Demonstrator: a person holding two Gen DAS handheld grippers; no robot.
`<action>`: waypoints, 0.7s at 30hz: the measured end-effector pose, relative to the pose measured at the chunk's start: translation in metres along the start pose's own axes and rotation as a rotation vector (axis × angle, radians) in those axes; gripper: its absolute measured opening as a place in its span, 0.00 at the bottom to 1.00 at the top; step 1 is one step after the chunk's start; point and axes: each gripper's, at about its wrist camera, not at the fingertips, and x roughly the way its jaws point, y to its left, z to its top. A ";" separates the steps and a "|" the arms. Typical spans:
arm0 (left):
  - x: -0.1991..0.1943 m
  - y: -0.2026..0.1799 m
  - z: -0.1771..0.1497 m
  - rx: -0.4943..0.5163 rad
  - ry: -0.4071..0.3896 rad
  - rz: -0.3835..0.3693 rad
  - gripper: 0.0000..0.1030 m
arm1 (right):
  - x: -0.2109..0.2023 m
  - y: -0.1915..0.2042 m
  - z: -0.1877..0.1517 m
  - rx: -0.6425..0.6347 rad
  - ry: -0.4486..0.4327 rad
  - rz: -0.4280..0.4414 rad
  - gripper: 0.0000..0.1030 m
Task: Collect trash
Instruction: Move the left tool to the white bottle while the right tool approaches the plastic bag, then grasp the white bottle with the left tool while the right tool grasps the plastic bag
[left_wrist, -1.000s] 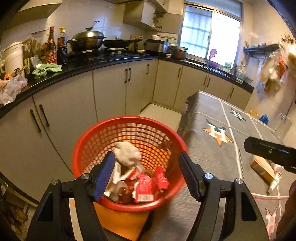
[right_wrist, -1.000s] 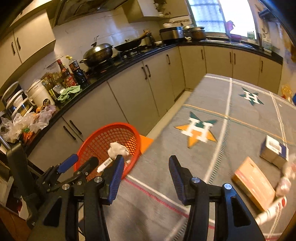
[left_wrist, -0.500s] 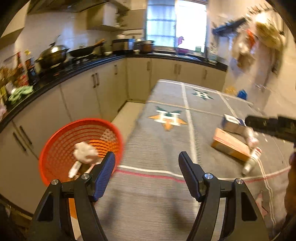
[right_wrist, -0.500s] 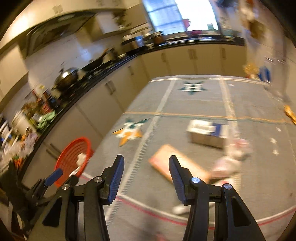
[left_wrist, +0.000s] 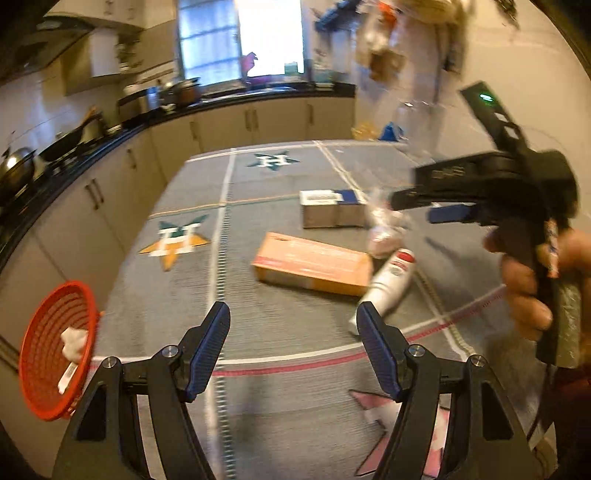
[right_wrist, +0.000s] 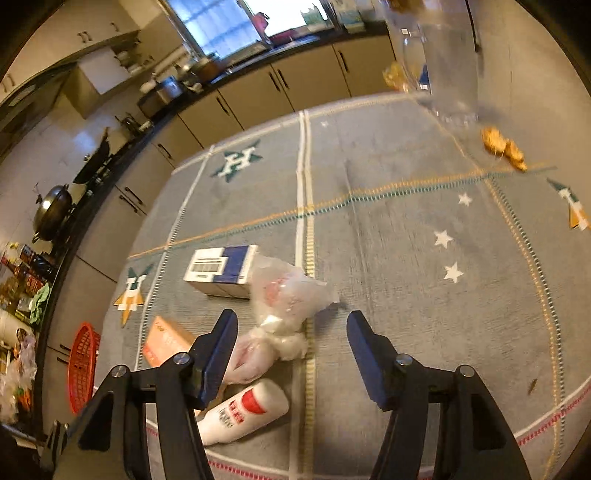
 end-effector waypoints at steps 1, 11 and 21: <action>0.002 -0.003 0.000 0.009 0.006 -0.008 0.68 | 0.006 0.000 0.001 -0.003 0.016 -0.002 0.64; 0.023 -0.023 0.002 0.059 0.053 -0.067 0.69 | 0.035 0.012 -0.008 -0.080 0.065 0.063 0.50; 0.043 -0.054 0.014 0.146 0.080 -0.119 0.69 | 0.004 -0.011 -0.003 -0.040 -0.039 0.071 0.33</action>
